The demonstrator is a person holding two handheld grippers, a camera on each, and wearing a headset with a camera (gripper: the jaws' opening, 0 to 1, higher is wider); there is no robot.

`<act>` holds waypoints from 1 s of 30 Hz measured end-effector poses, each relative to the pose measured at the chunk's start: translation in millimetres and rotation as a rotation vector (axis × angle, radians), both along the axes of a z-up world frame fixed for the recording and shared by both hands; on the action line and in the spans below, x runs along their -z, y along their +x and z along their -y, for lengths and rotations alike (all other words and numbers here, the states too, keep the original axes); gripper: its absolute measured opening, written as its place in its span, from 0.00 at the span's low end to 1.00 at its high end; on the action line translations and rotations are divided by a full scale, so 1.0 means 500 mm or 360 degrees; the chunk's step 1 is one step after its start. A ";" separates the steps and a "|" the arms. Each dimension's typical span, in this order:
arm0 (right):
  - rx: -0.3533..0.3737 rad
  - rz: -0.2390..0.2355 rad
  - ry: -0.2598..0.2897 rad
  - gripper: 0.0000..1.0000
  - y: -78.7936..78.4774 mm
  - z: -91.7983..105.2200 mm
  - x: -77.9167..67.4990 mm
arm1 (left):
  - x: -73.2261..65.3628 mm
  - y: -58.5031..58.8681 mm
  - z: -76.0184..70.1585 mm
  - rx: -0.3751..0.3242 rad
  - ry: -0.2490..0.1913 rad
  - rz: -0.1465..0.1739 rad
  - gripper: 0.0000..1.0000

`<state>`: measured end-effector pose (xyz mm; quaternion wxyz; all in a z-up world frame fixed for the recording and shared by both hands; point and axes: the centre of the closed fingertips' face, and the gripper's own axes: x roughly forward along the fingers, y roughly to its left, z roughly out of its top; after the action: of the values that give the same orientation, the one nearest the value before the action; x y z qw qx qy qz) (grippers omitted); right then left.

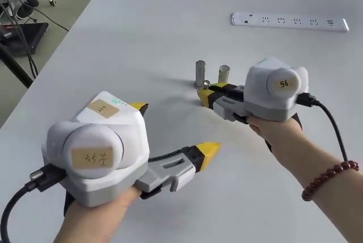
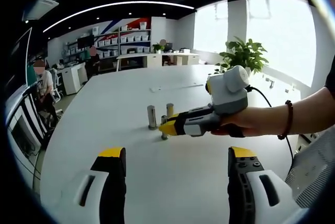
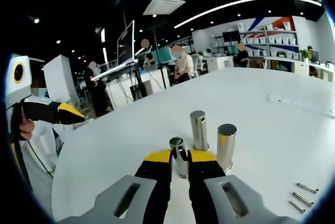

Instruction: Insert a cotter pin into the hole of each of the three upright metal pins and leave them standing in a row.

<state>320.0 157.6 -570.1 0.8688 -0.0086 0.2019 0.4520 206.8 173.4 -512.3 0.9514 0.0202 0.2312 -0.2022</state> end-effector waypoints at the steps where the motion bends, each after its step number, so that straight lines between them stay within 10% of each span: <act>1: -0.0002 0.0003 -0.0005 0.06 0.000 0.001 0.000 | 0.000 0.000 0.000 0.0000 -0.0001 0.0000 0.79; 30: -0.0003 0.0136 -0.0317 0.04 -0.038 0.092 -0.005 | -0.018 -0.015 0.019 0.0013 -0.0075 0.0029 0.78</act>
<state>301.0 111.4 -567.7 0.8710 -0.1143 0.2086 0.4298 199.2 163.9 -503.2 0.9529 0.0004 0.2177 -0.2112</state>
